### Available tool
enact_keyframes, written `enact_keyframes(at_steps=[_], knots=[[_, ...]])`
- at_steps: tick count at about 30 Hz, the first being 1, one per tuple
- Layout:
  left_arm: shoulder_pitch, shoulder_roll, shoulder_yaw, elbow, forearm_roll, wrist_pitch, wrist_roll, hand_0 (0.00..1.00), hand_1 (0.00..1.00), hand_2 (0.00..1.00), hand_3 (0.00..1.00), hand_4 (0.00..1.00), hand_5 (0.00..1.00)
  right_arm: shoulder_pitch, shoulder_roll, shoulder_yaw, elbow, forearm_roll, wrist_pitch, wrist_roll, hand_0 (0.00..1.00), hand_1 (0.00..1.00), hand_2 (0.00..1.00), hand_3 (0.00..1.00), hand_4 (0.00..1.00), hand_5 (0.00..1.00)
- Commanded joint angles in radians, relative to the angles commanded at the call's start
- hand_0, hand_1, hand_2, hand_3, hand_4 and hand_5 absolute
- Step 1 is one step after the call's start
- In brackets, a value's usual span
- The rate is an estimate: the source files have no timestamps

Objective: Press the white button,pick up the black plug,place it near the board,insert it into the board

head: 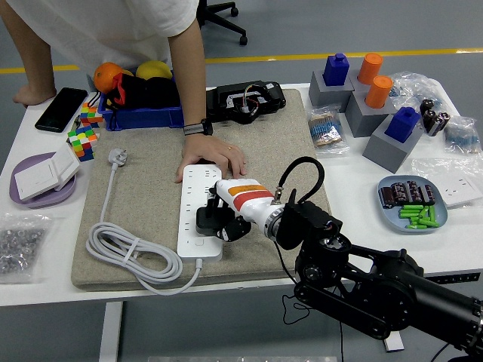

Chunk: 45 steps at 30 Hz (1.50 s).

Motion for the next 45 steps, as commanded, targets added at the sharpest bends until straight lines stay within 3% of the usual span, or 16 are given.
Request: enact_keyframes(at_steps=[25, 45], knots=[[0.003, 0.004, 0.005, 0.000, 0.009, -0.003, 0.003, 0.649, 0.644, 0.641, 0.686, 0.576, 0.041, 0.028, 0.000, -0.087, -0.096, 0.010, -0.089, 0.080, 0.435, 0.453, 0.489, 0.510, 0.780, 0.002], [0.002, 0.004, 0.001, 0.000, 0.006, -0.002, 0.003, 0.649, 0.644, 0.642, 0.686, 0.577, 0.041, 0.072, 0.000, -0.094, -0.090, 0.013, -0.081, 0.087, 0.429, 0.445, 0.485, 0.501, 0.782, 0.002]])
